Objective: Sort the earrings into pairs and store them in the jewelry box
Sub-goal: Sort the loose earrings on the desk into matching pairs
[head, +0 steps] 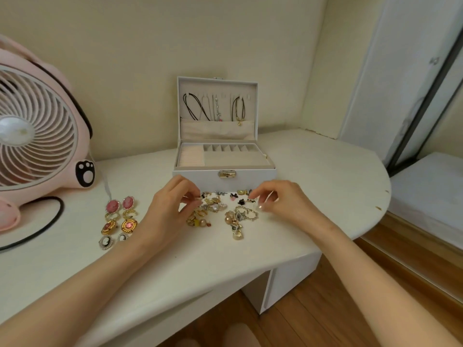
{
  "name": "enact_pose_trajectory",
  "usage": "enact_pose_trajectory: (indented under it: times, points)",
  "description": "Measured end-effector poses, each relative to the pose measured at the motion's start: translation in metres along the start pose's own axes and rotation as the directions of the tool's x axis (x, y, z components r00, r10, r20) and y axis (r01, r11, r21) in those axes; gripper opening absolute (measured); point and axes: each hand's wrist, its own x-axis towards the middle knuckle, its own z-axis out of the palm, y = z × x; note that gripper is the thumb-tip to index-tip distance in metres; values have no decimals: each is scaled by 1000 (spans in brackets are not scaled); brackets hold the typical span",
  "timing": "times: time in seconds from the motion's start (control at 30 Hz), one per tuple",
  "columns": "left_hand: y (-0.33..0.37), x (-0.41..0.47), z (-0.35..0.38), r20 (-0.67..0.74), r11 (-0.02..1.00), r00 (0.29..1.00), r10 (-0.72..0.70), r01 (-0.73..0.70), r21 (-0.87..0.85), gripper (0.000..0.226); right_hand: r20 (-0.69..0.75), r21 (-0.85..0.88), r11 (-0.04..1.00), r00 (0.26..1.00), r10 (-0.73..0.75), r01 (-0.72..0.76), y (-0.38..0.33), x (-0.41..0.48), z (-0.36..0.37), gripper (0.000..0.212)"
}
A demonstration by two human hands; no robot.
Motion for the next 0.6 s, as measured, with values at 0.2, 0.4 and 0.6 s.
enact_pose_trajectory:
  times: [0.2, 0.4, 0.6]
  points:
    - [1, -1, 4, 38, 1000, 999, 12, -12, 0, 12, -167, -331, 905, 960, 223, -267, 38, 7, -22, 37]
    - [1, -3, 1, 24, 1000, 1000, -13, 14, -21, 12, -99, -166, 934, 948, 304, -317, 46, 12, -15, 34]
    - [4, -2, -1, 31, 999, 999, -20, 21, -31, 11, -60, 59, 989, 988, 139, -135, 10, 9, 2, 26]
